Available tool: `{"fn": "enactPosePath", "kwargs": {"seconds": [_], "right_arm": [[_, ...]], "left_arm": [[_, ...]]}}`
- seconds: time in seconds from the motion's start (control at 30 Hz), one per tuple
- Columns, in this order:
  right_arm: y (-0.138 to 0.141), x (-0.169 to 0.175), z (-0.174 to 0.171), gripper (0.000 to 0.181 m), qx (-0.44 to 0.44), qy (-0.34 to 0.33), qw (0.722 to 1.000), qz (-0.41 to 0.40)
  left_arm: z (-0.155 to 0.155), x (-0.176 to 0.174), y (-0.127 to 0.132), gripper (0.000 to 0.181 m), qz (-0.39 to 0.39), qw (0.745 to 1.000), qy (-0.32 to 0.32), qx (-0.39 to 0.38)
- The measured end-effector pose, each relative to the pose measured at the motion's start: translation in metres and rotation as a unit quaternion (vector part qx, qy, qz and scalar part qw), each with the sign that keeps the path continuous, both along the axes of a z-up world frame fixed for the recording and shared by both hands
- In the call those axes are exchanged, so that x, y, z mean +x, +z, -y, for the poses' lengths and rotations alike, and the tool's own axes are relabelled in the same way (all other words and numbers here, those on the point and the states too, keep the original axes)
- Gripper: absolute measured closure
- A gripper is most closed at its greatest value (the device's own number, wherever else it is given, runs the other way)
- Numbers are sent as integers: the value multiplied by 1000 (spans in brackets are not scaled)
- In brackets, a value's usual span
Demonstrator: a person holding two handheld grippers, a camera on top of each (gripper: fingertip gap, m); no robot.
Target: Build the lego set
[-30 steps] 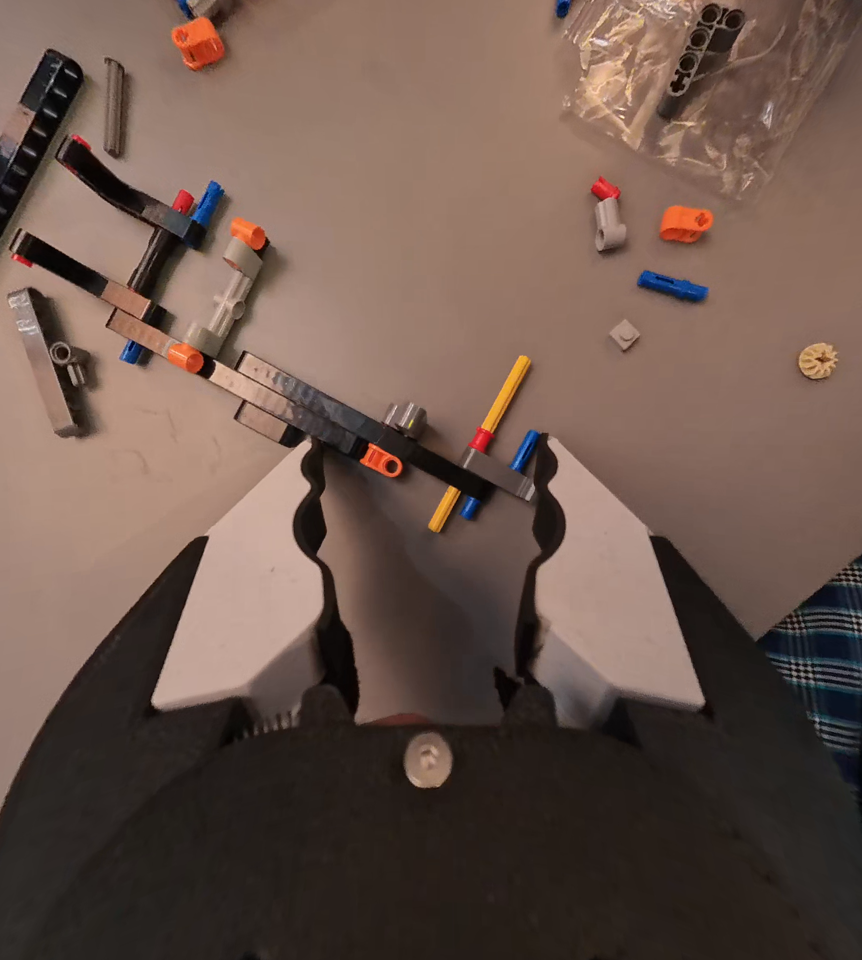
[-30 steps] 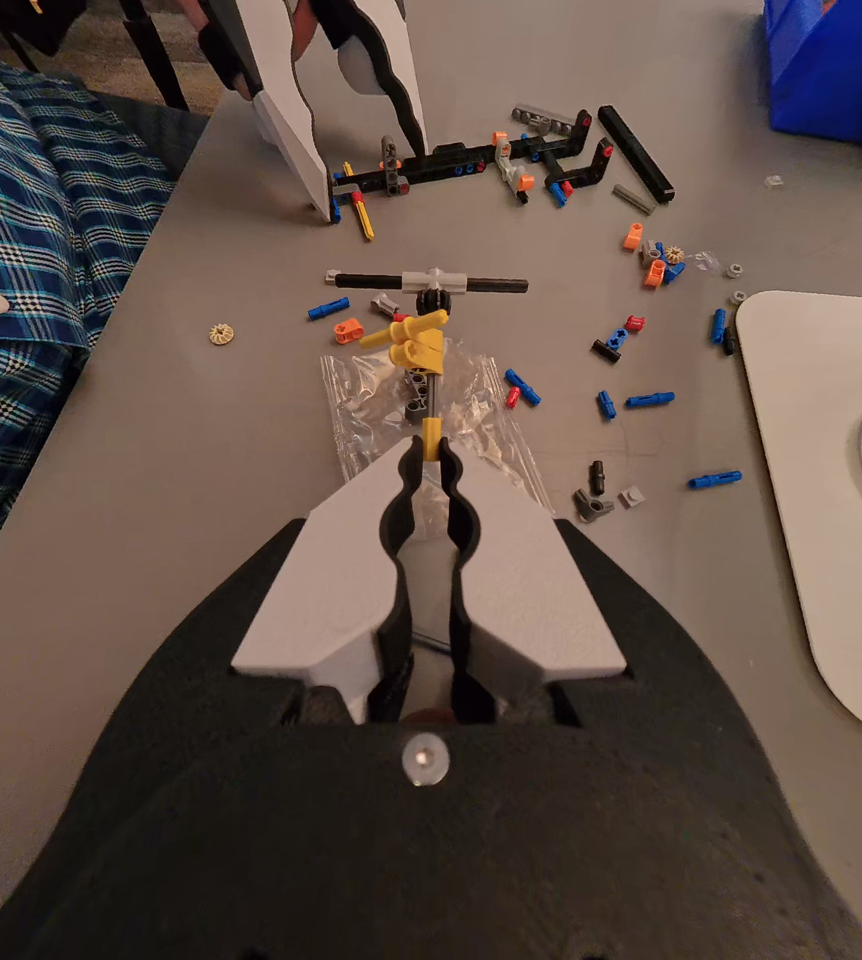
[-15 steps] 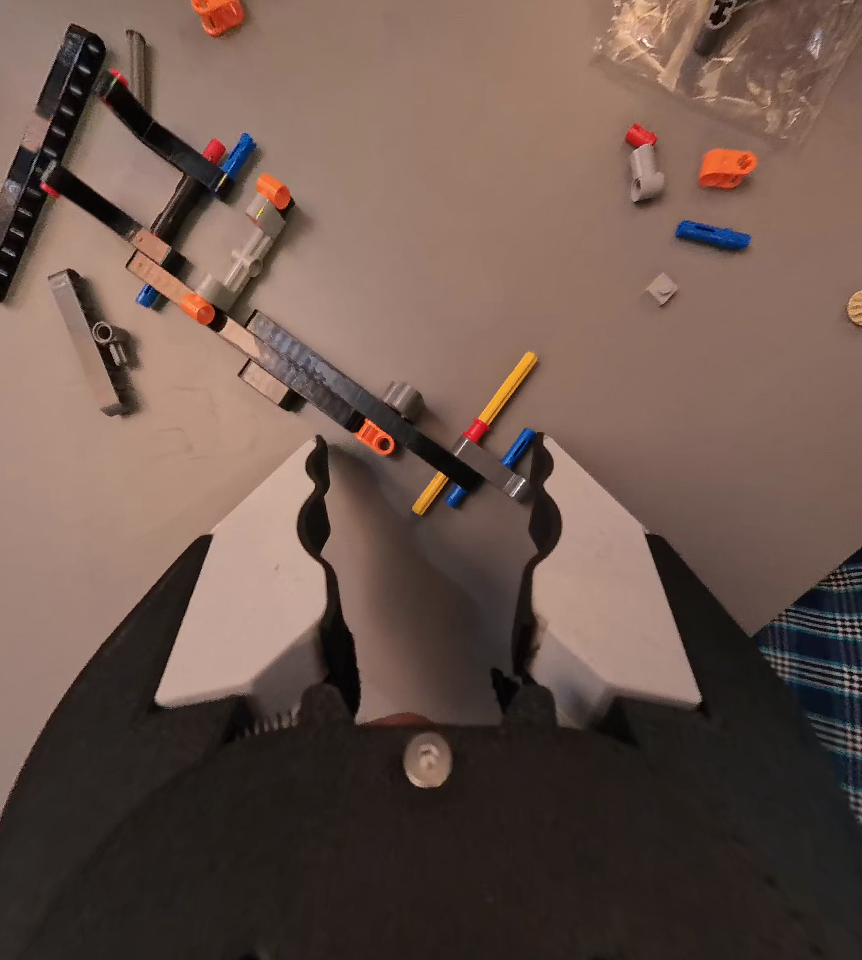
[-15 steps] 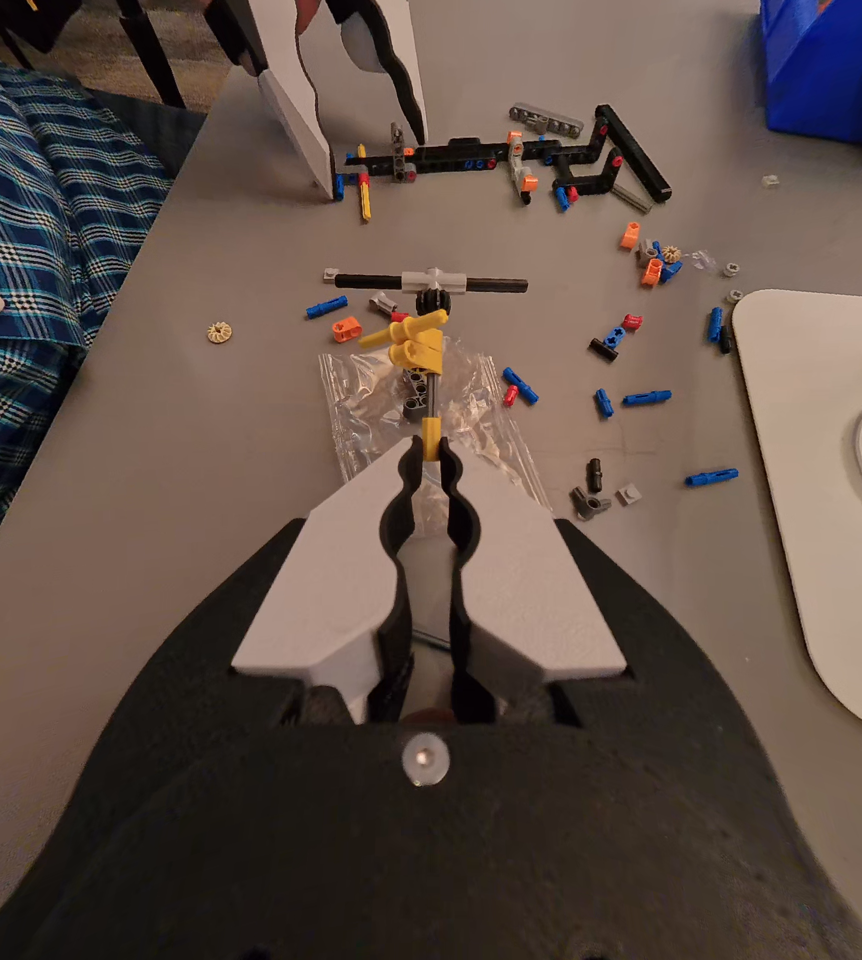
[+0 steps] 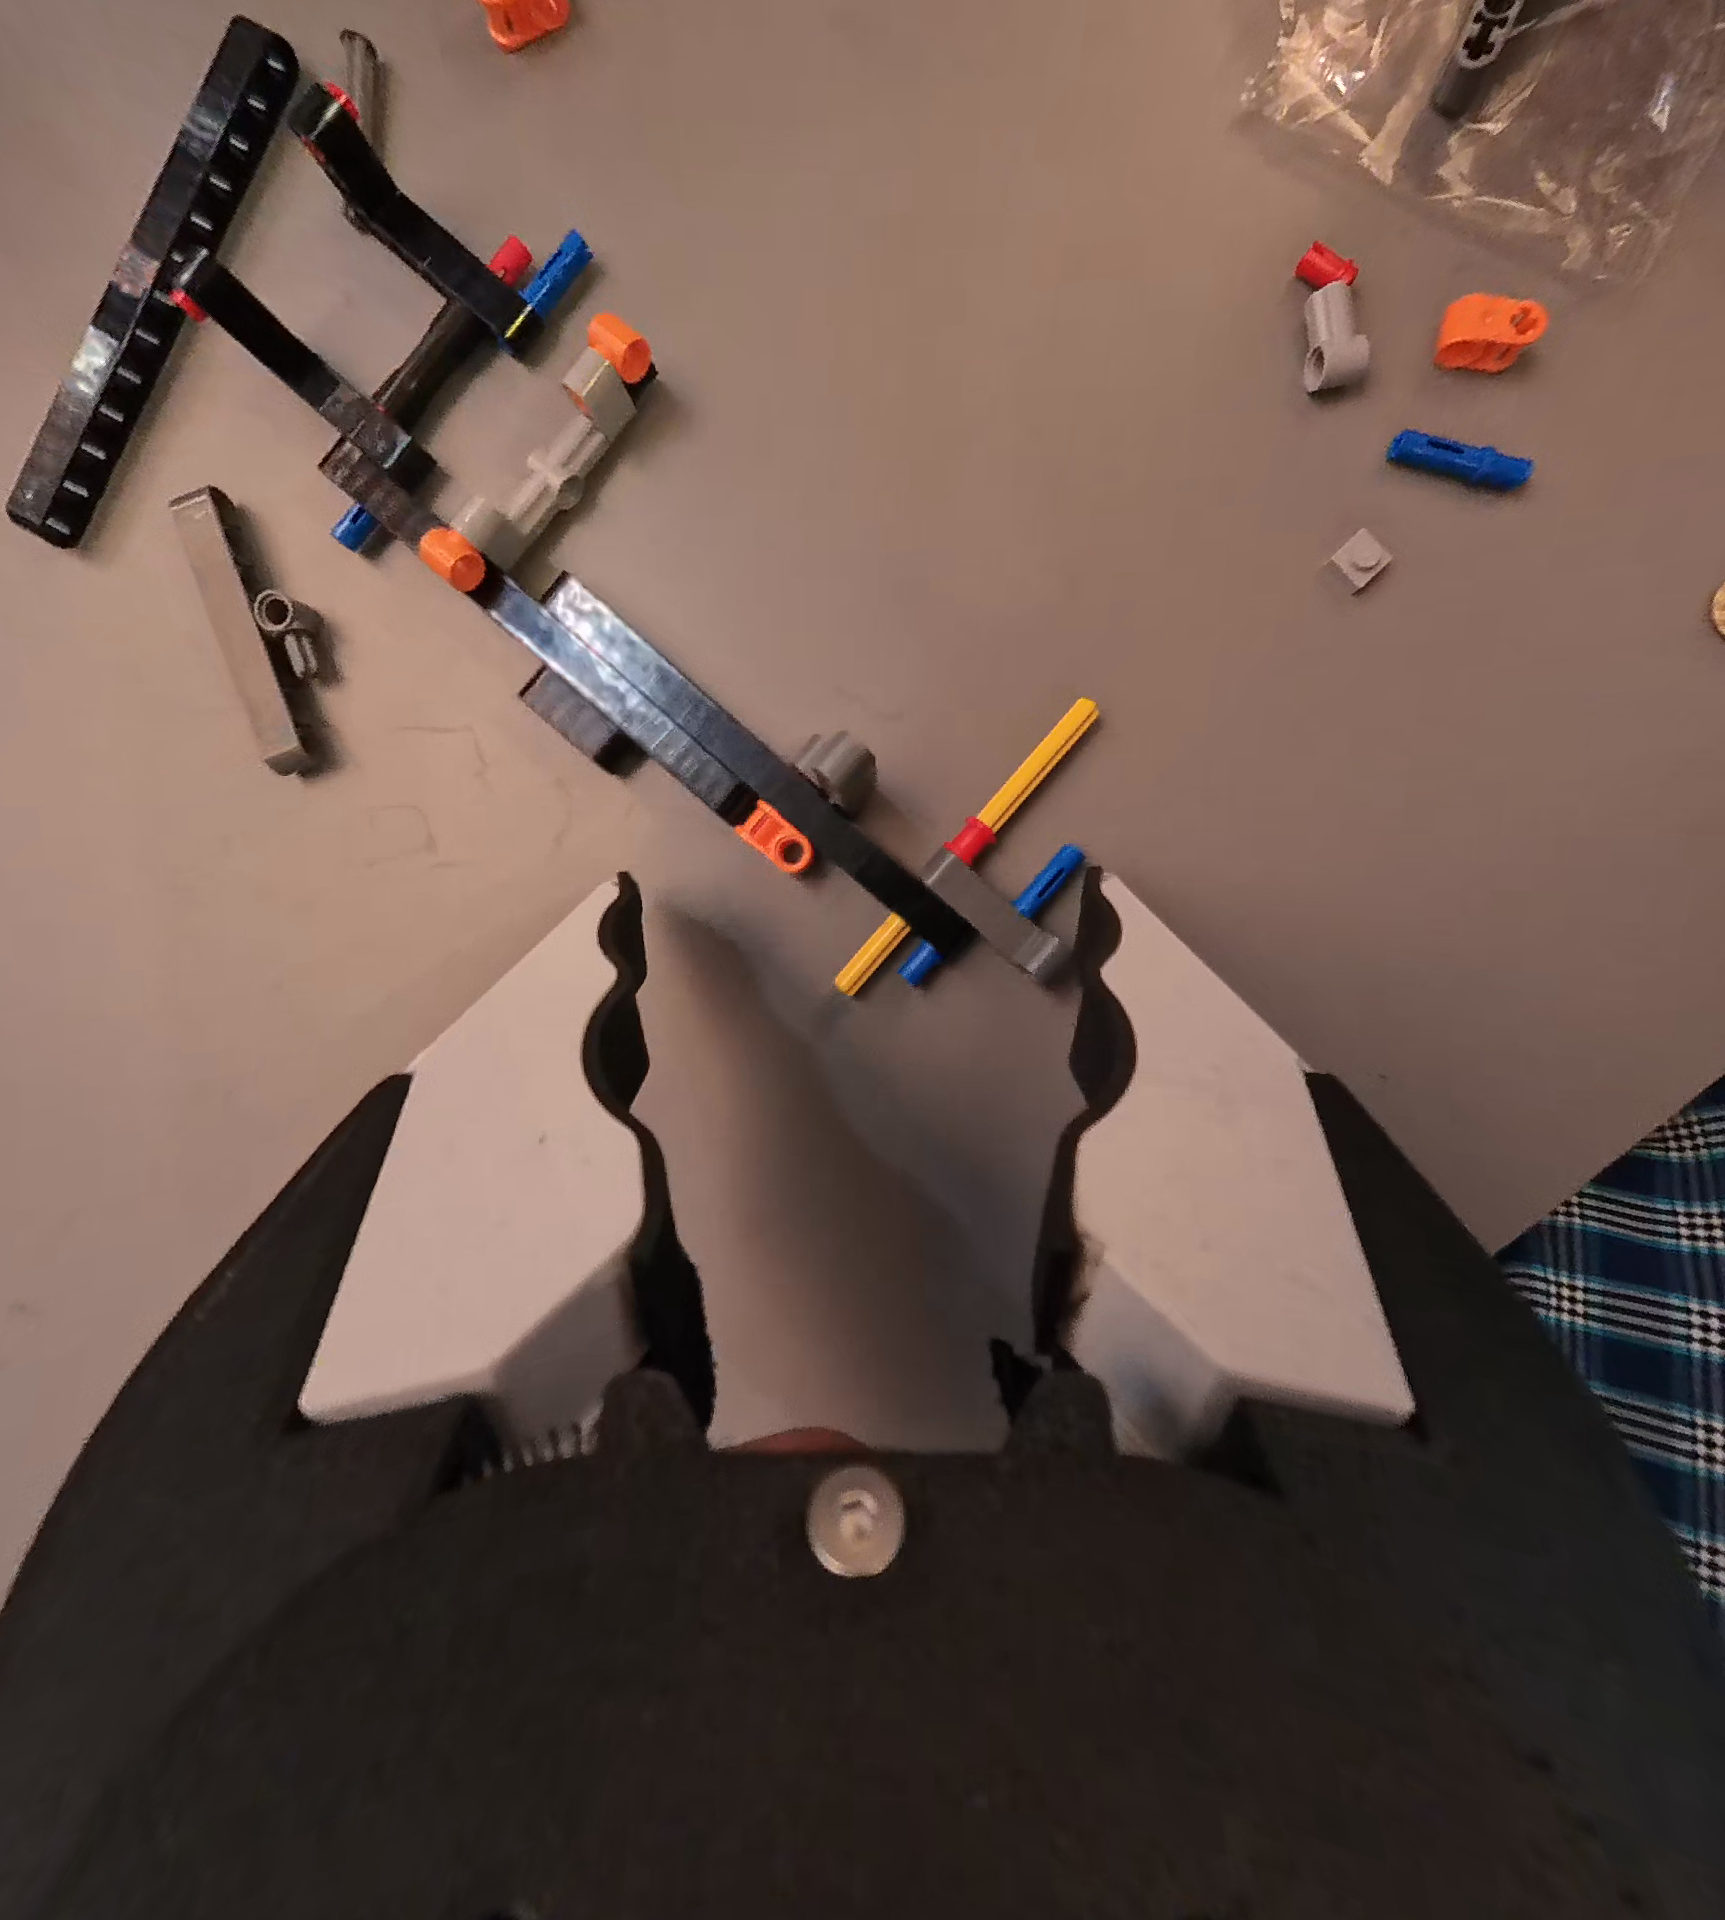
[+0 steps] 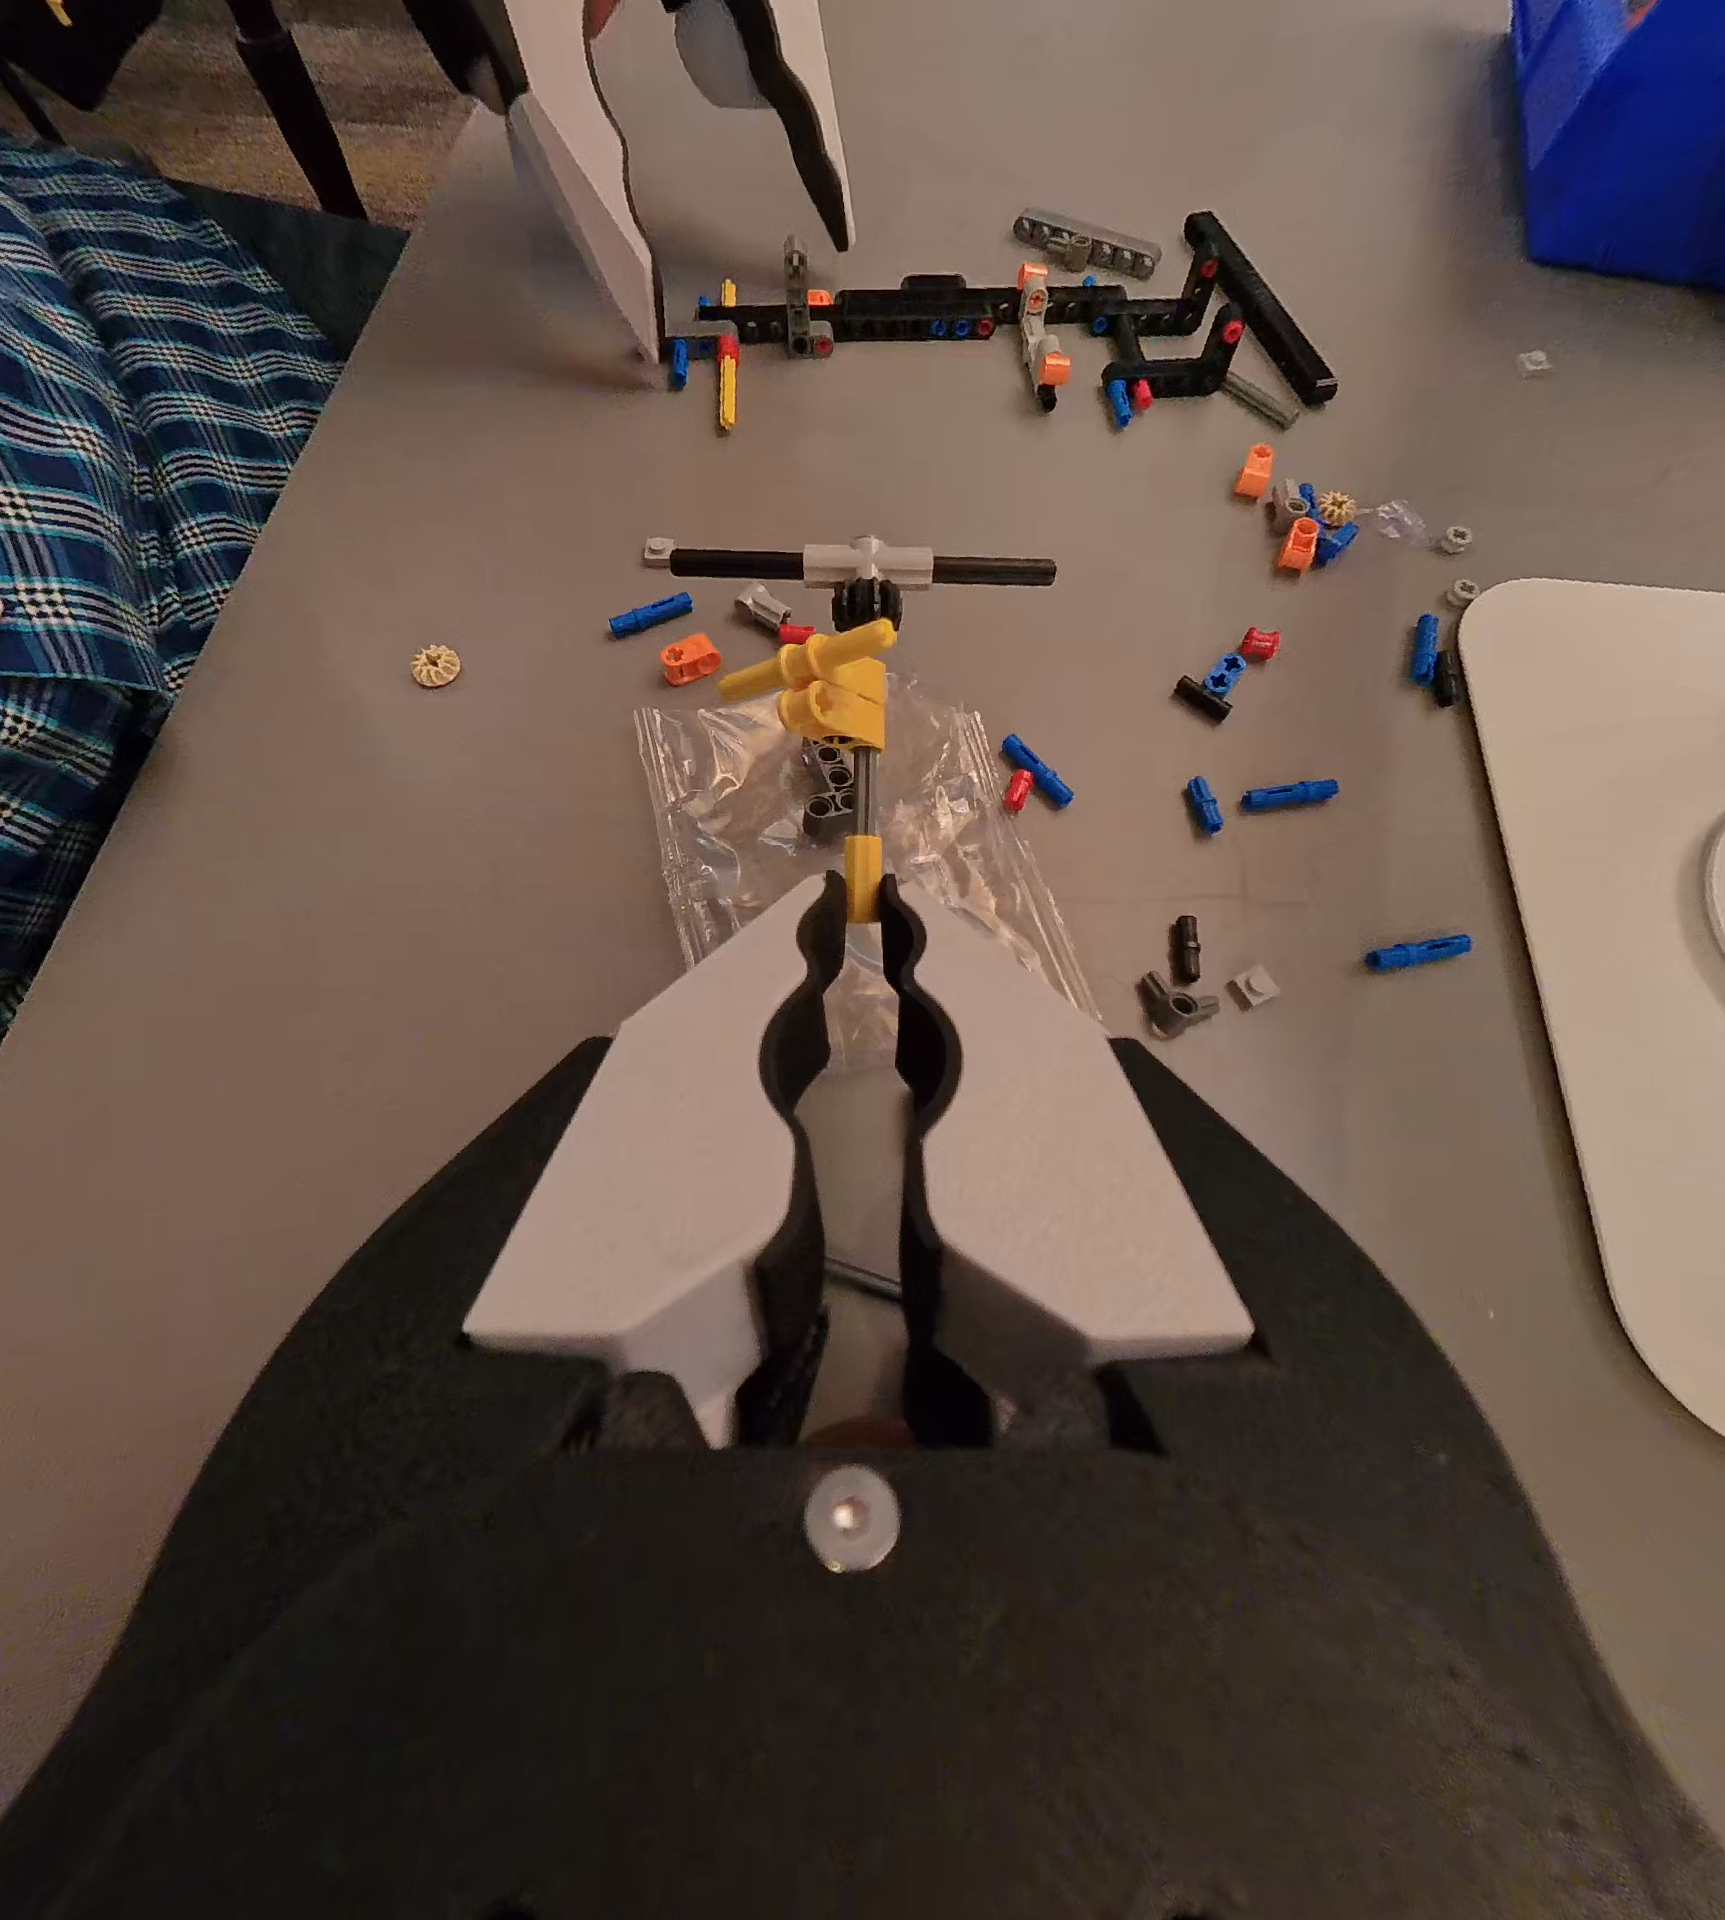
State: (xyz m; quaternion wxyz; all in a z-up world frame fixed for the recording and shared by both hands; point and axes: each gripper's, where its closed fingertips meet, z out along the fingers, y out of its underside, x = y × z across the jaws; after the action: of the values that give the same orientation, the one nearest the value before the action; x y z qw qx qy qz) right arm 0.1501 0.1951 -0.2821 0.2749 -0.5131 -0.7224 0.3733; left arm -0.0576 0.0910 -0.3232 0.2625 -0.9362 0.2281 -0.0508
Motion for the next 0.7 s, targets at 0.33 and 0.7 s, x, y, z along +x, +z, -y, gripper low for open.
{"fn": "enactPosePath", "kwargs": {"seconds": [0.33,0.7], "right_arm": [[2,0,0,177,-4,-1,1000,-5],[1,0,-2,177,-3,-2,1000,-4]], "left_arm": [[9,-8,11,98,5,1000,22,10],[-15,3,5,107,15,999,42,12]]}}
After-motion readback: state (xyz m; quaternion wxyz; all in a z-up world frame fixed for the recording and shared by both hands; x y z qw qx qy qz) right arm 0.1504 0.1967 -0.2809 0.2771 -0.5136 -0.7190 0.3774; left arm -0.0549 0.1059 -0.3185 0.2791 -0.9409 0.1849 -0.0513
